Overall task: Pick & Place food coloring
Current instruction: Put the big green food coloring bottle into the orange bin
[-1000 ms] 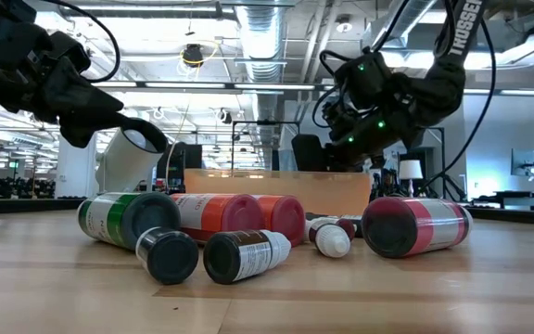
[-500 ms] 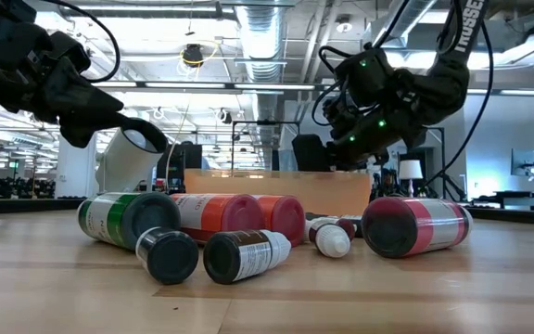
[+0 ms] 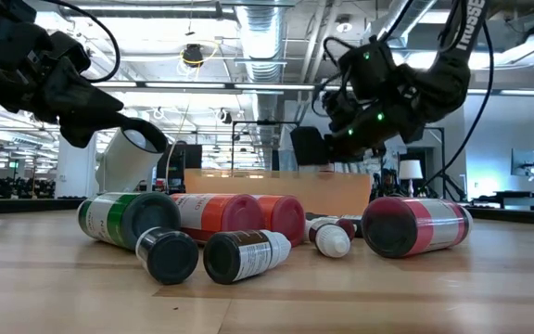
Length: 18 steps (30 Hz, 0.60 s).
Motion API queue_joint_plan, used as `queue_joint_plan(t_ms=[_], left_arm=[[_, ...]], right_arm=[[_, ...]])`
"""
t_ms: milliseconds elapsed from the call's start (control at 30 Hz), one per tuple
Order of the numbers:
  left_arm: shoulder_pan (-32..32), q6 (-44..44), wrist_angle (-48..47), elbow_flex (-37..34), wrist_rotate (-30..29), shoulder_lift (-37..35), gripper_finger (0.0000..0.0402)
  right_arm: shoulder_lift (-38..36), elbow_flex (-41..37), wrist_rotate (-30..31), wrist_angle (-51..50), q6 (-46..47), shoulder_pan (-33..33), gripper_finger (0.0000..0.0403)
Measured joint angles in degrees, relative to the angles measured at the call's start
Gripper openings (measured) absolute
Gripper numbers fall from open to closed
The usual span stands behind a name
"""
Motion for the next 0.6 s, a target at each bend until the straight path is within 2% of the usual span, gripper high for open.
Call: queue_joint_plan(t_ms=[167,300,433,600], left_arm=[[0.0,0.0,0.0,0.0,0.0,0.0,0.016],[-0.01,0.01,0.02,0.01,0.0,0.03,0.016],[-0.01,0.02,0.02,-0.01,0.0,0.04,0.016],[-0.01,0.02,0.02,0.01,0.0,0.04,0.016]], right_arm=[[-5.26,0.02,0.01,-1.0,-3.17,0.5,0.0207],[-11.81,0.02,-0.14,-1.48,-8.59,3.41,0.0211],[-18.67,0.02,-0.2,-5.28,-14.03,9.06,0.0211],[-25.92,0.02,-0.47,-16.36,-16.71,19.32,0.0202]])
